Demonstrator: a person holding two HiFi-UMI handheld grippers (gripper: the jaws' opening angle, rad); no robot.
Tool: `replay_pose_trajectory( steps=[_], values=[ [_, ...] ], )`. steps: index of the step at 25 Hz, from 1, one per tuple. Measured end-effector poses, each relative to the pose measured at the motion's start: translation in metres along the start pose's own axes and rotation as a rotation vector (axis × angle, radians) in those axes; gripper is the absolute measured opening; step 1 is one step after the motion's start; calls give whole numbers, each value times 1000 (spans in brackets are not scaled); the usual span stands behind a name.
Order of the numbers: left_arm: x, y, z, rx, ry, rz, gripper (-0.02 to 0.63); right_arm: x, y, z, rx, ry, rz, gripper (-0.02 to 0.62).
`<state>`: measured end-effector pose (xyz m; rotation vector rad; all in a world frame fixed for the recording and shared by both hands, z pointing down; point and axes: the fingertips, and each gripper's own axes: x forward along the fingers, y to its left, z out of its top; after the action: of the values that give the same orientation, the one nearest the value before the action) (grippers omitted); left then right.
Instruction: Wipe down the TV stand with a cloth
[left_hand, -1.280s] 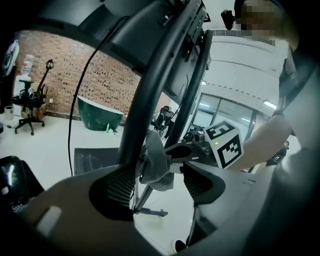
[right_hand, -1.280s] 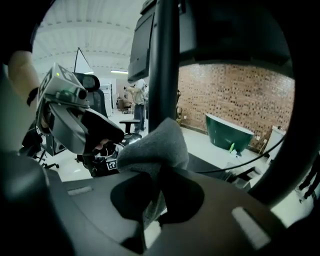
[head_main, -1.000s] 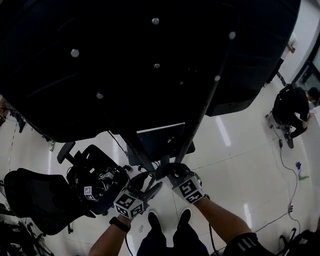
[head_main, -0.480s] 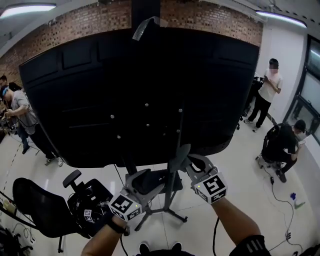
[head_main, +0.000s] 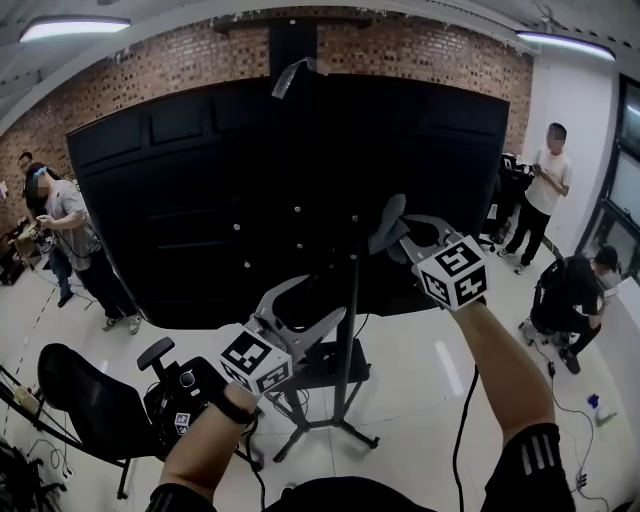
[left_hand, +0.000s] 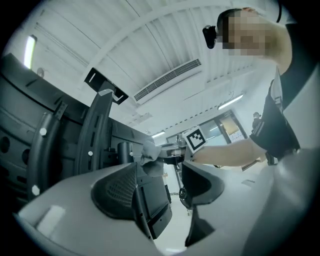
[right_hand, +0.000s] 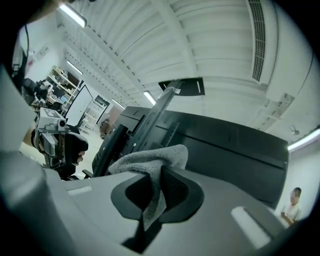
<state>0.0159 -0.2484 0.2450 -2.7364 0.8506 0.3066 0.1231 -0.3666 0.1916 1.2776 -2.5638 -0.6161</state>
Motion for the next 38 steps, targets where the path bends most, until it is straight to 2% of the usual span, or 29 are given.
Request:
replay_pose_trajectory(
  steps=[6, 14, 22, 27, 30, 38],
  values=[
    [15, 8, 18, -13, -3, 10, 305, 33, -18, 6, 89, 28, 79, 12],
    [2, 13, 14, -7, 10, 42, 305, 57, -3, 7, 142, 16, 165, 35],
    [-6, 17, 9, -2, 31, 51, 305, 52, 3, 10, 362, -97, 315, 102],
    [-3, 19, 0, -19, 37, 51, 305, 55, 0, 8, 445, -139, 343, 120],
    [4, 18, -5, -4, 51, 45, 305, 56, 4, 2, 446, -120, 353, 120],
    [-1, 12, -38, -64, 87, 57, 305, 54, 37, -46, 492, -72, 370, 120]
  ],
)
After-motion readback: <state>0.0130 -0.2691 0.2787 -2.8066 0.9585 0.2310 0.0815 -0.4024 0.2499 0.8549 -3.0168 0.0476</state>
